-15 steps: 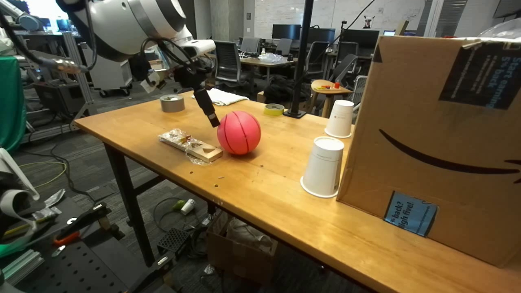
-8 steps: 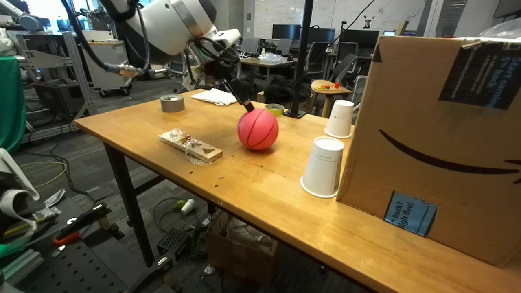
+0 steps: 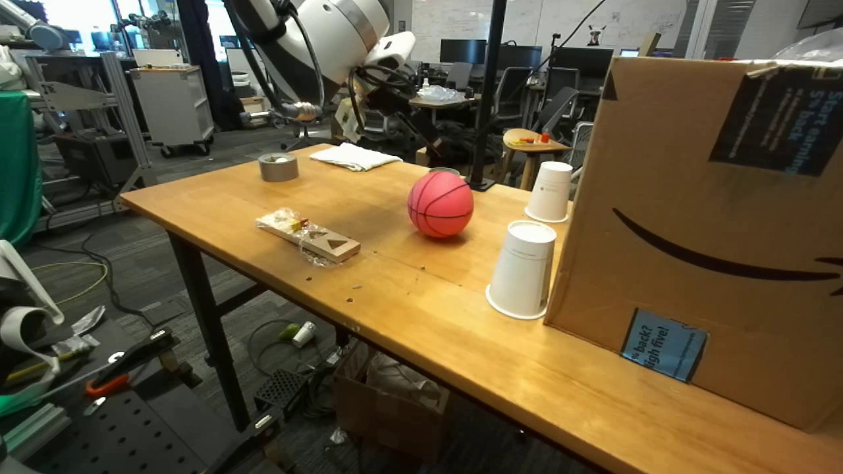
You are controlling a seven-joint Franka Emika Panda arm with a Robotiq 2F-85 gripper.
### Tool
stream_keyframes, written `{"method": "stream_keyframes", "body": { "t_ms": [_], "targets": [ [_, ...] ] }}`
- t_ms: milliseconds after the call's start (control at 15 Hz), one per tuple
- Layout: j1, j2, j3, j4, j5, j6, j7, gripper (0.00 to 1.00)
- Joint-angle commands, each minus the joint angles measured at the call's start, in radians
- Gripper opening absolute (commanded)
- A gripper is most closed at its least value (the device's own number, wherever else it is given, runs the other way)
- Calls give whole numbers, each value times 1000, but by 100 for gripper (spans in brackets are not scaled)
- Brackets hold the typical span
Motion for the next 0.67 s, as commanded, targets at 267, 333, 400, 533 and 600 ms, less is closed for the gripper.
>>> {"method": "stream_keyframes", "body": {
  "t_ms": [267,333,400,533,600],
  "targets": [
    [117,-73,118,-99,64,-76,74,100],
    [132,-82,137,-111,87,-117,60,100],
    [147,-93,152,-119,135,-166,36,100],
    [173,-123,176,-134,193,-276,49,100],
    [180,-147,184,-145,224,-327,53,100]
  ]
}}
